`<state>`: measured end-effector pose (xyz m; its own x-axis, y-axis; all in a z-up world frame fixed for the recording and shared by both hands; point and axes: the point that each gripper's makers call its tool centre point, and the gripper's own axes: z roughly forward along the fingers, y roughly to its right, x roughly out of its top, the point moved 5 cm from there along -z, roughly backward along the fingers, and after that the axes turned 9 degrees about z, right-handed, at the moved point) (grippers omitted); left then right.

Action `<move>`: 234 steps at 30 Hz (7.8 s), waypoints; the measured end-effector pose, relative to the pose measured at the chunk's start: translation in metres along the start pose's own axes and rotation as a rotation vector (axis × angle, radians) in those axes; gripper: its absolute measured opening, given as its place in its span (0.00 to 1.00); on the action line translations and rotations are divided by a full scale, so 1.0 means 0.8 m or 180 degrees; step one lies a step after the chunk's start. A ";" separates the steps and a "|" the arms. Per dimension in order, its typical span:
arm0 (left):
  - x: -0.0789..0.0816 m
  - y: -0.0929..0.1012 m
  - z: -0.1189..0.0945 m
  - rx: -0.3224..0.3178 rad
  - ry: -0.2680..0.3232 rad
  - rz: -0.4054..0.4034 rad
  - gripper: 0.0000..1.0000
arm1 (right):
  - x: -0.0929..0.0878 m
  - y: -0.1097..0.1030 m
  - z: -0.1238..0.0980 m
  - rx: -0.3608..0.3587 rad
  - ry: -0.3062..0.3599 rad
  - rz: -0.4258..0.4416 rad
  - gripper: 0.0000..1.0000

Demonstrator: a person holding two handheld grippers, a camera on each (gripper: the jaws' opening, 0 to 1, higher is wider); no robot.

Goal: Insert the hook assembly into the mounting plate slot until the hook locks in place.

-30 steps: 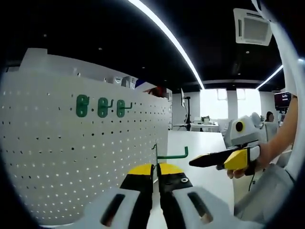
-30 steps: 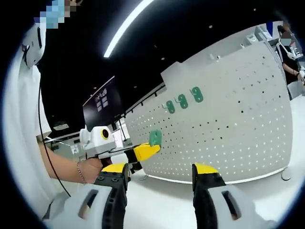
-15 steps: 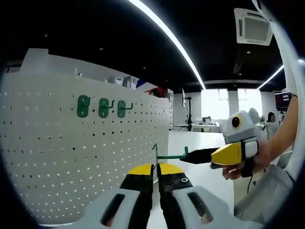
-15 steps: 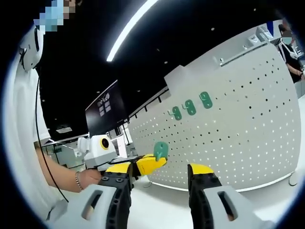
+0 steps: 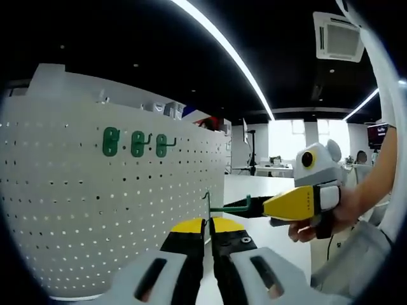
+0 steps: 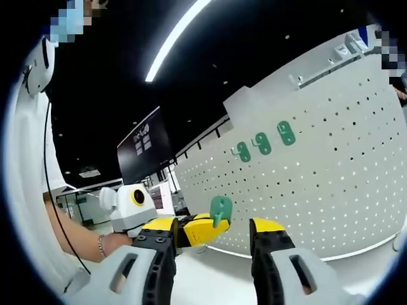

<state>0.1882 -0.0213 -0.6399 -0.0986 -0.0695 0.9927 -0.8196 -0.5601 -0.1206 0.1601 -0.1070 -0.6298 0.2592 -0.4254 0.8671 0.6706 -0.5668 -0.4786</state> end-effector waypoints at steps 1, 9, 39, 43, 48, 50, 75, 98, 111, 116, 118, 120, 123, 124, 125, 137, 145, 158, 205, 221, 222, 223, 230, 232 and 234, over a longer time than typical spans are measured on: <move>0.000 0.000 0.000 0.0000 0.0003 -0.0007 0.03 | 0.000 0.000 0.002 0.0004 -0.0003 -0.0004 0.42; 0.000 0.001 -0.001 0.0003 0.0001 -0.0012 0.03 | 0.000 -0.003 0.010 0.0040 -0.0021 -0.0004 0.26; 0.000 0.006 -0.004 0.0102 -0.0037 0.0036 0.03 | -0.003 0.003 0.023 -0.0208 -0.0069 -0.0107 0.02; 0.000 0.005 -0.004 0.0124 -0.0029 0.0015 0.03 | -0.003 0.003 0.024 -0.0240 -0.0058 -0.0049 0.01; 0.001 0.005 -0.004 0.0112 -0.0030 0.0022 0.03 | -0.003 0.002 0.024 -0.0248 -0.0069 -0.0073 0.01; 0.001 0.005 -0.004 0.0115 -0.0016 0.0010 0.03 | -0.002 0.002 0.023 -0.0251 -0.0053 -0.0080 0.01; -0.024 0.009 0.002 0.0068 -0.0349 -0.0024 0.68 | -0.003 0.007 0.021 -0.0280 -0.0097 -0.0055 0.01; -0.032 0.013 0.003 0.0045 -0.0449 -0.0033 0.87 | 0.023 0.020 0.009 -0.1108 -0.0245 -0.1473 0.01; -0.034 0.011 0.001 0.0067 -0.0473 -0.0031 0.85 | 0.032 0.031 0.014 -0.1175 -0.0236 -0.1341 0.01; -0.035 0.008 -0.001 0.0096 -0.0477 -0.0056 0.85 | 0.043 0.040 0.016 -0.1248 -0.0204 -0.1313 0.01; -0.035 0.008 -0.002 0.0099 -0.0480 -0.0057 0.84 | 0.049 0.045 0.017 -0.1267 -0.0195 -0.1316 0.01; -0.035 0.008 -0.002 0.0094 -0.0487 -0.0068 0.84 | 0.056 0.049 0.017 -0.1297 -0.0182 -0.1323 0.01; -0.036 0.007 -0.004 0.0095 -0.0501 -0.0054 0.84 | 0.064 0.056 0.018 -0.1331 -0.0162 -0.1331 0.01; -0.037 0.006 -0.005 0.0106 -0.0507 -0.0043 0.85 | 0.067 0.058 0.018 -0.1347 -0.0154 -0.1335 0.01; -0.037 0.006 -0.006 0.0113 -0.0507 -0.0040 0.85 | 0.070 0.060 0.018 -0.1357 -0.0148 -0.1332 0.01; -0.039 0.002 -0.015 0.0159 -0.0534 -0.0075 0.84 | 0.099 0.085 0.017 -0.1548 -0.0004 -0.1313 0.01; -0.043 0.001 -0.026 0.0197 -0.0551 -0.0092 0.84 | 0.123 0.098 0.020 -0.1623 0.0082 -0.1344 0.01; -0.047 -0.001 -0.044 0.0271 -0.0544 -0.0141 0.84 | 0.144 0.112 0.031 -0.1690 0.0199 -0.1395 0.01; -0.074 -0.008 -0.094 0.0587 -0.0701 -0.0302 0.81 | 0.176 0.135 0.072 -0.1746 0.0388 -0.1656 0.01; -0.078 -0.009 -0.099 0.0612 -0.0720 -0.0349 0.80 | 0.171 0.140 0.076 -0.1843 0.0403 -0.1710 0.01; -0.078 -0.009 -0.099 0.0613 -0.0718 -0.0352 0.80 | 0.170 0.139 0.076 -0.1858 0.0410 -0.1713 0.01; -0.078 -0.009 -0.099 0.0617 -0.0715 -0.0355 0.80 | 0.170 0.139 0.076 -0.1877 0.0422 -0.1715 0.01; -0.078 -0.011 -0.102 0.0648 -0.0701 -0.0414 0.79 | 0.165 0.138 0.082 -0.2118 0.0555 -0.1743 0.01; -0.078 -0.010 -0.102 0.0644 -0.0698 -0.0396 0.79 | 0.164 0.138 0.083 -0.2182 0.0602 -0.1718 0.02; -0.078 -0.010 -0.103 0.0644 -0.0697 -0.0395 0.79 | 0.163 0.139 0.084 -0.2211 0.0622 -0.1713 0.02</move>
<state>0.1547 0.0557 -0.7004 0.1367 -0.1541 0.9786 -0.6868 -0.7266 -0.0184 0.3151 -0.1785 -0.5610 -0.1338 -0.0557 0.9894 0.0793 -0.9958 -0.0454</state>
